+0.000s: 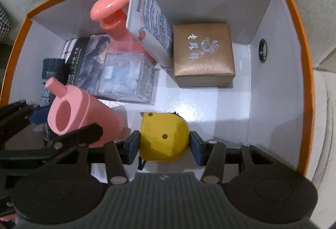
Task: Organize rigid objects
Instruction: 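Lower both items into the orange box and open both tools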
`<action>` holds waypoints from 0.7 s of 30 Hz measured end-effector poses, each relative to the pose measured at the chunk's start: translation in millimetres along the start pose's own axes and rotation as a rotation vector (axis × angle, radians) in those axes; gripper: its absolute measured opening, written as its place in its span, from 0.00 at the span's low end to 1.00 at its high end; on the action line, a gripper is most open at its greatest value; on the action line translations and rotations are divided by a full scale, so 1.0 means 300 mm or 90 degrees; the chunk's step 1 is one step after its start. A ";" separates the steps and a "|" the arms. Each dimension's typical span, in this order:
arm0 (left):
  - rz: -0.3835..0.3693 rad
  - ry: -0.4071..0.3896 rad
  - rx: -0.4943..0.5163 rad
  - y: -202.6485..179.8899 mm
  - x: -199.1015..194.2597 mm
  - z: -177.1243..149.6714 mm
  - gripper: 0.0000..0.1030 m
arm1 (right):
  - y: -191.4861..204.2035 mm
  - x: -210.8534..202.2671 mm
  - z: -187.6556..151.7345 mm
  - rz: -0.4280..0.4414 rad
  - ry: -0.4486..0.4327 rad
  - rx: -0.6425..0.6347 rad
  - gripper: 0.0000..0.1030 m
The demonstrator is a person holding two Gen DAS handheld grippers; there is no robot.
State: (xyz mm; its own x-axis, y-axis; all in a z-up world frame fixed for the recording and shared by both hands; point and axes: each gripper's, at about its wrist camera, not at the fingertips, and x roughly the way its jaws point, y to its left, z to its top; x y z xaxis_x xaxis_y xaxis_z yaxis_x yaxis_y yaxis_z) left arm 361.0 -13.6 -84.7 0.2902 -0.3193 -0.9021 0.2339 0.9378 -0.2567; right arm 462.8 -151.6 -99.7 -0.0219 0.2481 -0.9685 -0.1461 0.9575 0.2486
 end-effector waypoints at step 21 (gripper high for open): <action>-0.083 -0.004 -0.099 0.072 -0.073 -0.018 0.39 | -0.004 -0.006 -0.011 0.017 -0.008 0.072 0.29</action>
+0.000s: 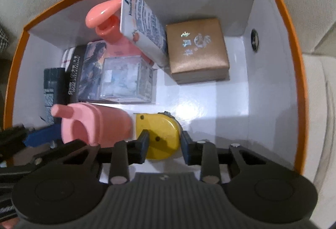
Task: Organize rigid objects
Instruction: 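Lower both items into the orange box and open both tools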
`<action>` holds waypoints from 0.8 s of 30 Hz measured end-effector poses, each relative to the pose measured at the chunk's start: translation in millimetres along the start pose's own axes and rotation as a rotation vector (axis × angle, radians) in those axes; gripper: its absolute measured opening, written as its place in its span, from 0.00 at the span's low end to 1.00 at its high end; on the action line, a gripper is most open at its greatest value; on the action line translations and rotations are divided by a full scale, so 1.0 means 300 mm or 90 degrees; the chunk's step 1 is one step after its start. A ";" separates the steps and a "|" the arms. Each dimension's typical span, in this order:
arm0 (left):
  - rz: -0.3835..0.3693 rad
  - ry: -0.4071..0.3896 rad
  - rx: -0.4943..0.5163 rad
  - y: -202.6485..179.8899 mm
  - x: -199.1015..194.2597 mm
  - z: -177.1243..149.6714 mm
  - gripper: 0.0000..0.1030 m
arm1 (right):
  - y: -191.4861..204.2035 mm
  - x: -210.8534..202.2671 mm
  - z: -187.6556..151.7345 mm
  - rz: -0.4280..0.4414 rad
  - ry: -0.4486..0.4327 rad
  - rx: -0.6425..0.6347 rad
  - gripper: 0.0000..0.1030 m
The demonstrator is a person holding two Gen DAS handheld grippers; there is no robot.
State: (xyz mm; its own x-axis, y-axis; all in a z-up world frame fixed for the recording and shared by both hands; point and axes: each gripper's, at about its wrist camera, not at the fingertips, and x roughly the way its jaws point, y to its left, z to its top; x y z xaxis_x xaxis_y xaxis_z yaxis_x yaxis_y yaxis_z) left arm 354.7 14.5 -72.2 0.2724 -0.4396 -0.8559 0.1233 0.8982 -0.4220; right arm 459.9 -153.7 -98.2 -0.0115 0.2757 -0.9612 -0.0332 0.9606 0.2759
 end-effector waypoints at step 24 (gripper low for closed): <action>0.034 -0.076 -0.005 -0.026 -0.090 -0.011 0.44 | 0.076 -0.075 -0.038 -0.016 -0.068 -0.031 0.26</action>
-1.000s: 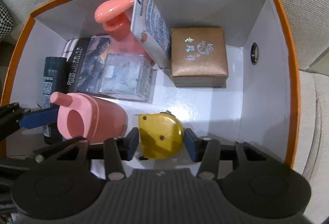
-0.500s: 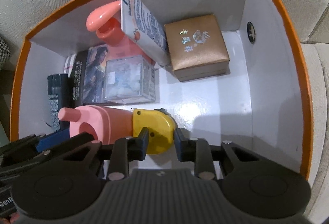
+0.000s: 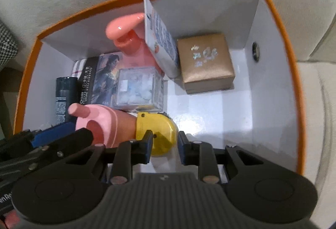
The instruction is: Organize rigid objects
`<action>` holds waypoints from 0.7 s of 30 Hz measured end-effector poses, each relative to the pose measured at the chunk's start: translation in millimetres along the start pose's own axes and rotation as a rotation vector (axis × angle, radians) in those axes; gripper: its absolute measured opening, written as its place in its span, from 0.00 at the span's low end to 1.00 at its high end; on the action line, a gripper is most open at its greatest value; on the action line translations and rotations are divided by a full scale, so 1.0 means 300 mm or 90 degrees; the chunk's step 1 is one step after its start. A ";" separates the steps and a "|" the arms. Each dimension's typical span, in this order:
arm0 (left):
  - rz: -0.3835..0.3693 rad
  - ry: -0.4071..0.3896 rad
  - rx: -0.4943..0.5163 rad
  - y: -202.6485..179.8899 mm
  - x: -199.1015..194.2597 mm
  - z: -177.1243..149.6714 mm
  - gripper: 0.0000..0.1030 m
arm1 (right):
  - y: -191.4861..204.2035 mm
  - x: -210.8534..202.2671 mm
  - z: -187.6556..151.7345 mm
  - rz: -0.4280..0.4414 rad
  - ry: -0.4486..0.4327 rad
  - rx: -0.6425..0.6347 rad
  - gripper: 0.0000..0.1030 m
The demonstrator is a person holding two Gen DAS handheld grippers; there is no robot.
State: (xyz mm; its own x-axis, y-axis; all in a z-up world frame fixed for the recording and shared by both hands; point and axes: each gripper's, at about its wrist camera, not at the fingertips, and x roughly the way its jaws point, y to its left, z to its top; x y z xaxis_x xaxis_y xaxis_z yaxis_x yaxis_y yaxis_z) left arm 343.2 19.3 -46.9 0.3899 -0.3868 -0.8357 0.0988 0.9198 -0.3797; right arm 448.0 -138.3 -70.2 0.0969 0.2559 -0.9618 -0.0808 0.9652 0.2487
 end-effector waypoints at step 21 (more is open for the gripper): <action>0.123 -0.296 0.120 -0.270 -0.579 -0.243 0.59 | 0.189 -0.622 -0.440 -0.033 -0.369 -0.217 0.59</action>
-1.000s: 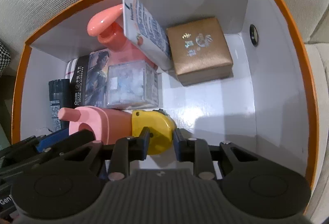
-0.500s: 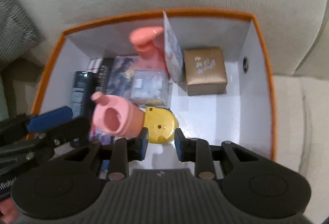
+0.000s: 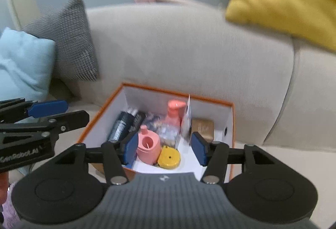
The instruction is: Organize rigid objects
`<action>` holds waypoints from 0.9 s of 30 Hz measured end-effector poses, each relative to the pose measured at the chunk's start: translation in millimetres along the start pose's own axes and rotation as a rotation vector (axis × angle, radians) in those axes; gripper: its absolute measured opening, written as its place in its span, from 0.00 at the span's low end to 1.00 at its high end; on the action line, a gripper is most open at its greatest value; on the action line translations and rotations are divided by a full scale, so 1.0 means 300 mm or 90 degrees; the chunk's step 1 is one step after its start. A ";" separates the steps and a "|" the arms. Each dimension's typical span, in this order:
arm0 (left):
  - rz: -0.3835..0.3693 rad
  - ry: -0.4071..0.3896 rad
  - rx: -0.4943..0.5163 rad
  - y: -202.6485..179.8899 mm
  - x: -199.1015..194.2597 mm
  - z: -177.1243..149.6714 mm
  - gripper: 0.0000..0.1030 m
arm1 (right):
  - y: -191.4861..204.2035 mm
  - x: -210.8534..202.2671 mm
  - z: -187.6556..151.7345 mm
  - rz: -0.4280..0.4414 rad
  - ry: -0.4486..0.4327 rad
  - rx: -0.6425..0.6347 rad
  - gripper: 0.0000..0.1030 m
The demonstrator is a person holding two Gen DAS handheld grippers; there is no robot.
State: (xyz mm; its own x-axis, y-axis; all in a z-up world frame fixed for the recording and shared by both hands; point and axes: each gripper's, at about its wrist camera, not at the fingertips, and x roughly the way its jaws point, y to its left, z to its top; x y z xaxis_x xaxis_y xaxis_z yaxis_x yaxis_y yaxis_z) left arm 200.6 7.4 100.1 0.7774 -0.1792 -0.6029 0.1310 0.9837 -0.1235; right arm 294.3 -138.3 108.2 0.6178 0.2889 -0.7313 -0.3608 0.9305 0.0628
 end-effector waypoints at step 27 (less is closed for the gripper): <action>0.121 -0.027 -0.004 0.015 -0.046 -0.302 0.95 | 0.147 -0.055 -0.379 -0.112 -0.132 0.038 0.89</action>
State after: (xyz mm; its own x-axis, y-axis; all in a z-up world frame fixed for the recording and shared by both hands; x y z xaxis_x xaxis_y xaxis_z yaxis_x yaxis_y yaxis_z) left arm 134.7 12.7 36.5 0.8129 0.0109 -0.5824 -0.0249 0.9996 -0.0160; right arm 188.6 -127.7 45.9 0.7990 0.1553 -0.5809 -0.1967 0.9804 -0.0084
